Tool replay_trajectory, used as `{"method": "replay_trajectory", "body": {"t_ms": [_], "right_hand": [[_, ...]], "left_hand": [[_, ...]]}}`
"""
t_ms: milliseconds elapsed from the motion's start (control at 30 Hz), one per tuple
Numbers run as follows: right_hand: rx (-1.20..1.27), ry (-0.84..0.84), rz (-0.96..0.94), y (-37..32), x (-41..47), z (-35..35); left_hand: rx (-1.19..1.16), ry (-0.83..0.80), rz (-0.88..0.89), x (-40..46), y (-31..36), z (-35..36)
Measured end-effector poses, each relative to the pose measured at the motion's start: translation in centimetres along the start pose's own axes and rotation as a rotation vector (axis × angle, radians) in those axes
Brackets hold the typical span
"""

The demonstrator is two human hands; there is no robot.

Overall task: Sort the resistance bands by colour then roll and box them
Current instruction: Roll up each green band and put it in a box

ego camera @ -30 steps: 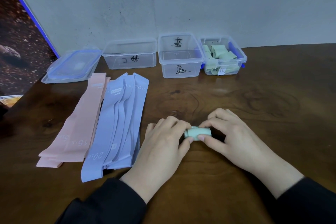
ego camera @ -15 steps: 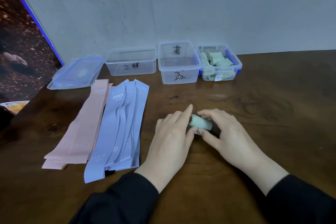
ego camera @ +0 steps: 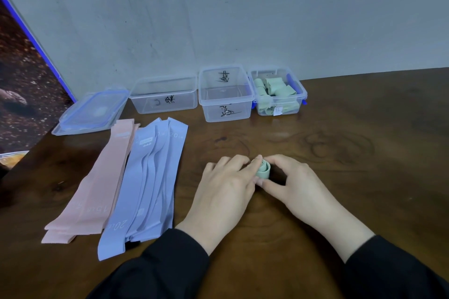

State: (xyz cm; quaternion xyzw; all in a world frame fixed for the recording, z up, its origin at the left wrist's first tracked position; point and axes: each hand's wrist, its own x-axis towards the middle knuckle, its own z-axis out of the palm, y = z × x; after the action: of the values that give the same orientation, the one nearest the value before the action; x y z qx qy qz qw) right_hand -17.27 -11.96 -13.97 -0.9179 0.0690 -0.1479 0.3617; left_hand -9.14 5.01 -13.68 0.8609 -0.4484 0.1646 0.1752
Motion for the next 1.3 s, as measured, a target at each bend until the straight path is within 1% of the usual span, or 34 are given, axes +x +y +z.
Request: {"method": "replay_trajectory", "body": {"t_ms": [100,167,300,367,500,567,767,933,1133,1233,1300], "right_hand": [[0.047,-0.019,0.014,-0.2,0.0,-0.2],[0.09,-0.03,0.033,-0.4,0.0,-0.3],[0.172,-0.039,0.079,-0.7,-0.2,-0.5],[0.251,-0.044,0.089,-0.9,-0.2,-0.7],[0.461,-0.108,0.118,-1.4,-0.2,-1.1],[0.55,-0.105,0.127,-1.6,-0.2,-1.2],[0.616,-0.117,0.151,-1.4,-0.1,-1.3],[0.618,-0.094,0.151,-1.6,-0.1,-1.4],[0.697,-0.108,0.139,-1.7,-0.2,-1.6],[0.742,-0.099,0.138,-1.7,-0.2,-1.6],[0.817,-0.081,0.164,-1.5,-0.1,-1.6]], "left_hand": [[-0.05,-0.022,-0.017,-0.1,0.0,-0.1],[-0.15,-0.048,-0.06,0.0,0.3,-0.3],[-0.546,-0.08,-0.342,0.2,0.6,-1.0],[-0.696,-0.049,-0.422,0.2,0.4,-1.3],[-0.836,-0.049,-0.49,0.1,0.3,-1.8],[-0.9,-0.035,-0.502,0.1,0.2,-2.0],[-0.899,-0.074,-0.488,0.0,-0.1,-2.1],[-0.872,-0.055,-0.5,0.1,-0.1,-2.0],[-1.021,-0.091,-0.537,0.2,0.1,-2.1],[-1.046,-0.11,-0.541,0.2,0.0,-2.2],[-1.07,-0.146,-0.534,0.1,-0.1,-2.3]]}}
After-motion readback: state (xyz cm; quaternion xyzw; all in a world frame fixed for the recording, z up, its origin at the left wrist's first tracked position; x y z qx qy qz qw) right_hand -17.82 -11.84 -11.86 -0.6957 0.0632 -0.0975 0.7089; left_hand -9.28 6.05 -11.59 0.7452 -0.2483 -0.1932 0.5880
